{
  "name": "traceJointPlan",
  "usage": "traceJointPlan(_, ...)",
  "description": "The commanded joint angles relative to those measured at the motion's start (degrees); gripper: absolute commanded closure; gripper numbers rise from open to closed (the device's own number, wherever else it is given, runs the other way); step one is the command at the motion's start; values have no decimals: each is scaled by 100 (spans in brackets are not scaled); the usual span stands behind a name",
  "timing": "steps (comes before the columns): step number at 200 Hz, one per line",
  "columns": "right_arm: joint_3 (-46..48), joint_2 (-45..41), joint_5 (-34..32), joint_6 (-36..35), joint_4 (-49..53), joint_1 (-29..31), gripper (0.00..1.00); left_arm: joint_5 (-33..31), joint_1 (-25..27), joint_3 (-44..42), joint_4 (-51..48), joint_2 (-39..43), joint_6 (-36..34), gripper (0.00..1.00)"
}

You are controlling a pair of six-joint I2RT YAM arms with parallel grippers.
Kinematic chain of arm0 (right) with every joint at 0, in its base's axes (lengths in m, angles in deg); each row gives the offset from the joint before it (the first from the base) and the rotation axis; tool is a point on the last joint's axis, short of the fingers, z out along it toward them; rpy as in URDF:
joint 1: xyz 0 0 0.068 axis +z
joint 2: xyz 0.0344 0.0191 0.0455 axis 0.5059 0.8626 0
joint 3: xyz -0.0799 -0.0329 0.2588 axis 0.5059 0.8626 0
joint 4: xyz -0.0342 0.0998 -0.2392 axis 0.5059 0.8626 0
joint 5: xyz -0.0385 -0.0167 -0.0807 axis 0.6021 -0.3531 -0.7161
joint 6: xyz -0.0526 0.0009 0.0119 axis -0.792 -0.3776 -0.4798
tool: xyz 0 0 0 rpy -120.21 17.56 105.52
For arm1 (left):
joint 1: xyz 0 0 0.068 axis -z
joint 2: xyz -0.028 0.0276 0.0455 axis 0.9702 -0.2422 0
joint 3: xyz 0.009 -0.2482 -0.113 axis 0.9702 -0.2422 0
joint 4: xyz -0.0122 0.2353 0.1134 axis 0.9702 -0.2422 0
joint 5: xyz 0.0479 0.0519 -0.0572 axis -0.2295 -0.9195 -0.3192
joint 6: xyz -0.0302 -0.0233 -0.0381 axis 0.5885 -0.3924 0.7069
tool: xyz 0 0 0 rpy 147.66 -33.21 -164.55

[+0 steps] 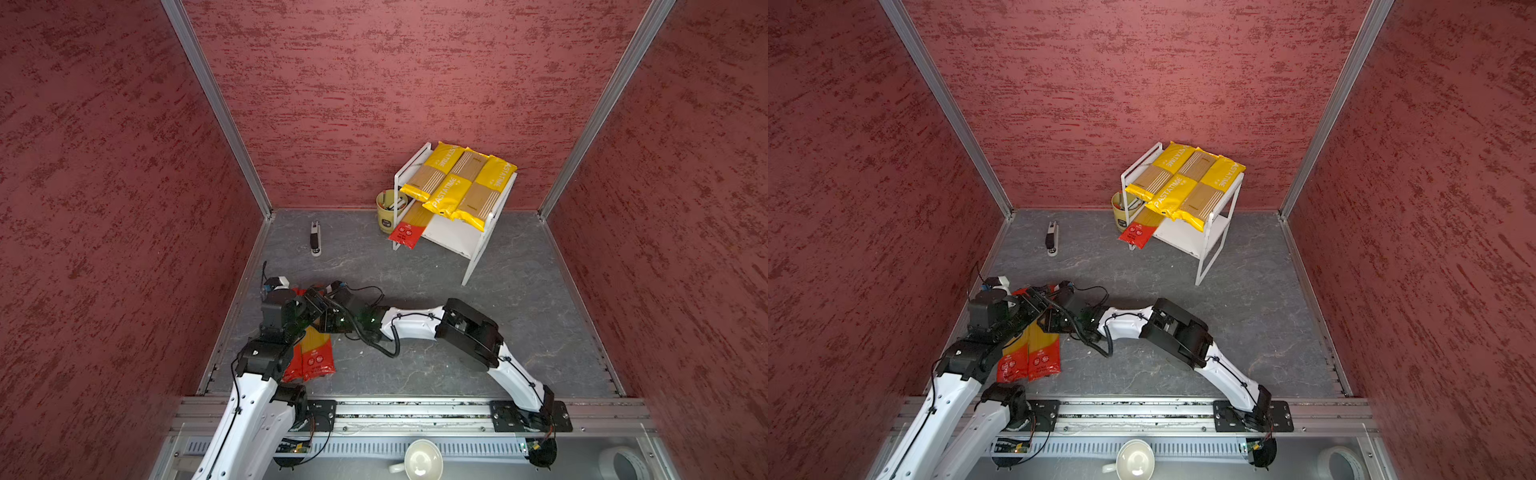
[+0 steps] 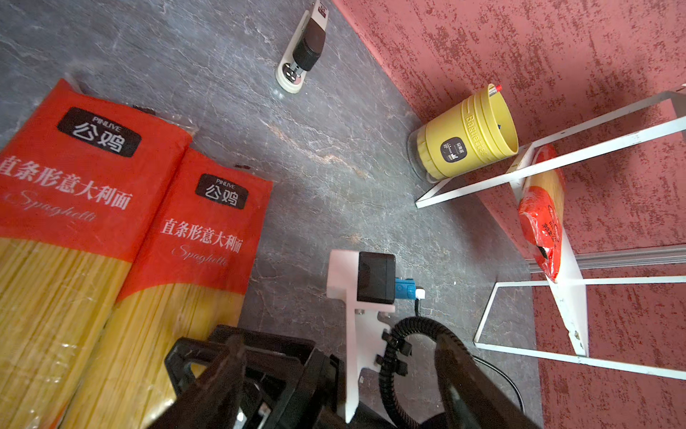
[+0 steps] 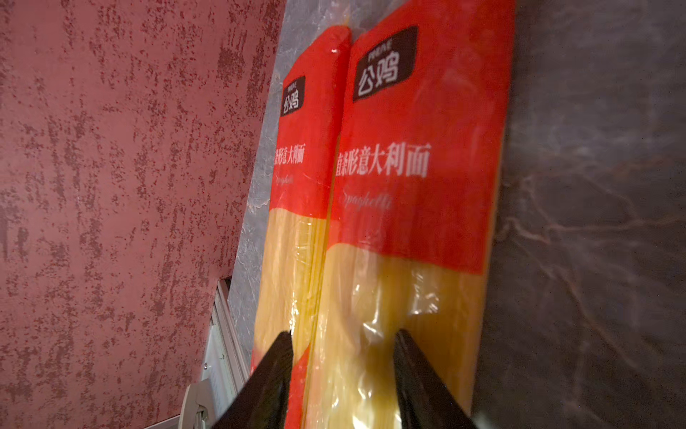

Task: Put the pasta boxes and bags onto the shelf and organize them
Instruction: 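Release the pack with the left gripper and withdraw both grippers toward floor packs, then grasp the end of the next red spaghetti pack with the right gripper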

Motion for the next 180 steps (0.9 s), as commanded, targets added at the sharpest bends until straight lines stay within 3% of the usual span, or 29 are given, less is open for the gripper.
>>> traceJointPlan(1, -180, 194, 112, 140, 79, 66, 59, 189, 18, -1, 291, -1, 46, 21)
traceJointPlan(73, 606, -519, -842, 700, -345, -41, 87, 443, 119, 39, 602, -154, 3, 20)
traceJointPlan(133, 1884, -1507, -1280, 1180, -627, -368, 91, 545, 415, 173, 838, -594, -68, 20)
traceJointPlan(180, 2574, -1828, -1116, 1197, -1007, -435, 91, 182, 829, 419, 735, -898, -283, 20)
